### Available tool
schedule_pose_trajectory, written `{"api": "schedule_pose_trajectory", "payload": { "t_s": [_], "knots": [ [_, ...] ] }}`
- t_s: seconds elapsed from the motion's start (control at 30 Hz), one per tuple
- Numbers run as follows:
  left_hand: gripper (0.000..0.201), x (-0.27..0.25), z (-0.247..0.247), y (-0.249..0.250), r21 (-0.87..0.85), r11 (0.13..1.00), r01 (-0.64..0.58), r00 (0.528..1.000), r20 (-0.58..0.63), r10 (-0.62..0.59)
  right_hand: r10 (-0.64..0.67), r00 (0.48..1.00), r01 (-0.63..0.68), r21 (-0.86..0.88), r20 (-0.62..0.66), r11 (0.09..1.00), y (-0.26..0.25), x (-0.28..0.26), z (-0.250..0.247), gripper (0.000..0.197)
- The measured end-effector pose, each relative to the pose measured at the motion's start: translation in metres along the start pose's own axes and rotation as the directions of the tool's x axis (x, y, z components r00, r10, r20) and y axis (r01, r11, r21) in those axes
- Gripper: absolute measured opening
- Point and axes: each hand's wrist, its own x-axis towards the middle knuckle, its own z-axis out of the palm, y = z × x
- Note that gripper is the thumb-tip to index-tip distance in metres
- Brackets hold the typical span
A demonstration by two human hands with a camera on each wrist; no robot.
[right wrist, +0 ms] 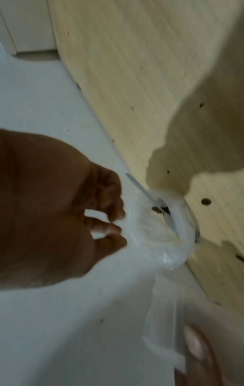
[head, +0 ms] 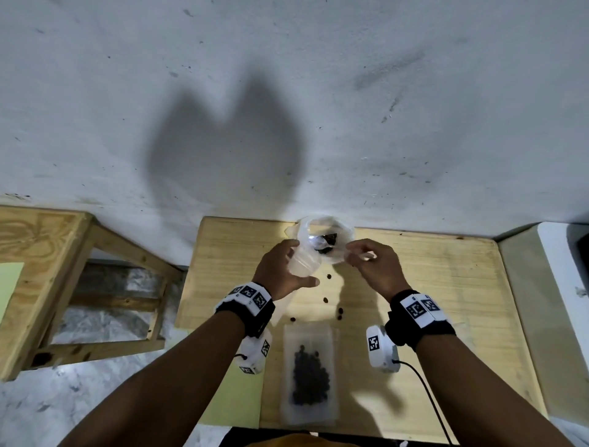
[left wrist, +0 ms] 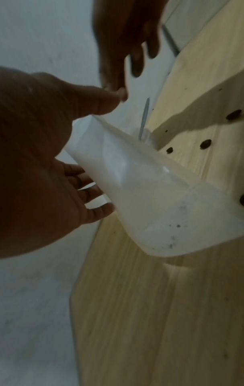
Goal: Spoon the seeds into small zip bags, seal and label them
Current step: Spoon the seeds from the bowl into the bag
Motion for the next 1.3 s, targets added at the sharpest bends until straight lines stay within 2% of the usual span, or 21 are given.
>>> {"api": "schedule_pose_trajectory", "payload": {
  "t_s": [0.07, 0.1, 0.17, 0.23, 0.27, 0.33, 0.4, 0.47, 0.53, 0.6, 0.67, 0.77, 0.87, 0.93, 1.03, 1.13, 1.3],
  "knots": [
    [0.083, 0.009, 0.0, -0.003, -0.059, 0.995, 0.082, 0.996, -0.023, -0.083, 0.027, 0.984, -0.049, -0.121, -0.177, 0.991, 0.015, 0.008, -0.004, 0.027],
    [0.084, 0.013, 0.001, -0.003, -0.072, 0.992, 0.105, 0.994, -0.029, -0.108, 0.069, 0.977, -0.105, -0.175, -0.2, 0.979, 0.02, 0.012, -0.006, 0.036],
    [0.089, 0.02, 0.002, 0.0, -0.083, 0.989, 0.122, 0.992, -0.027, -0.125, 0.175, 0.971, -0.214, -0.255, -0.165, 0.943, 0.025, 0.019, -0.009, 0.057],
    [0.094, 0.03, 0.003, 0.002, -0.087, 0.989, 0.117, 0.993, -0.016, -0.119, 0.255, 0.962, -0.275, -0.325, -0.101, 0.905, 0.03, 0.026, -0.01, 0.067],
    [0.097, 0.035, 0.004, 0.004, -0.087, 0.99, 0.113, 0.994, -0.003, -0.114, 0.282, 0.957, -0.287, -0.35, -0.068, 0.892, 0.031, 0.031, -0.01, 0.064],
    [0.101, 0.044, 0.004, 0.007, -0.08, 0.992, 0.103, 0.995, 0.028, -0.101, 0.302, 0.953, -0.29, -0.344, -0.02, 0.893, 0.031, 0.036, -0.009, 0.043],
    [0.102, 0.054, 0.004, 0.01, -0.058, 0.991, 0.124, 0.989, 0.082, -0.12, 0.276, 0.961, -0.264, -0.301, -0.003, 0.916, 0.031, 0.04, -0.008, 0.022],
    [0.102, 0.061, 0.003, 0.011, -0.017, 0.987, 0.158, 0.978, 0.144, -0.154, 0.245, 0.969, -0.242, -0.247, -0.017, 0.938, 0.029, 0.043, -0.007, 0.023],
    [0.103, 0.067, 0.003, 0.011, 0.017, 0.982, 0.191, 0.965, 0.179, -0.19, 0.205, 0.975, -0.216, -0.153, -0.089, 0.964, 0.029, 0.047, -0.004, 0.024],
    [0.101, 0.071, 0.003, 0.01, 0.012, 0.976, 0.216, 0.962, 0.166, -0.215, 0.129, 0.976, -0.132, -0.009, -0.174, 0.991, 0.026, 0.048, -0.001, 0.018],
    [0.089, 0.071, 0.003, 0.009, -0.019, 0.976, 0.215, 0.967, 0.141, -0.211, 0.033, 0.973, -0.017, 0.071, -0.227, 0.997, 0.019, 0.044, 0.002, 0.018],
    [0.078, 0.066, 0.002, 0.01, -0.041, 0.983, 0.18, 0.979, 0.103, -0.175, -0.115, 0.951, 0.115, -0.017, -0.287, 0.993, 0.014, 0.035, 0.003, 0.025],
    [0.092, 0.06, 0.001, 0.007, -0.044, 0.991, 0.123, 0.991, 0.06, -0.121, -0.235, 0.907, 0.167, -0.212, -0.35, 0.963, 0.015, 0.028, 0.0, 0.025],
    [0.093, 0.057, 0.0, 0.005, -0.063, 0.993, 0.102, 0.994, 0.055, -0.098, -0.297, 0.895, 0.194, -0.311, -0.333, 0.931, 0.016, 0.025, 0.001, 0.025],
    [0.101, 0.054, 0.0, 0.001, -0.057, 0.993, 0.103, 0.993, 0.071, -0.099, -0.296, 0.906, 0.191, -0.332, -0.304, 0.924, 0.022, 0.023, 0.004, 0.023],
    [0.113, 0.053, -0.001, 0.0, -0.031, 0.993, 0.112, 0.988, 0.113, -0.108, -0.249, 0.91, 0.167, -0.258, -0.331, 0.952, 0.028, 0.022, 0.006, 0.026],
    [0.107, 0.054, -0.003, -0.002, -0.003, 0.994, 0.109, 0.983, 0.151, -0.107, -0.188, 0.919, 0.128, -0.191, -0.346, 0.973, 0.029, 0.018, 0.012, 0.026]
  ]
}}
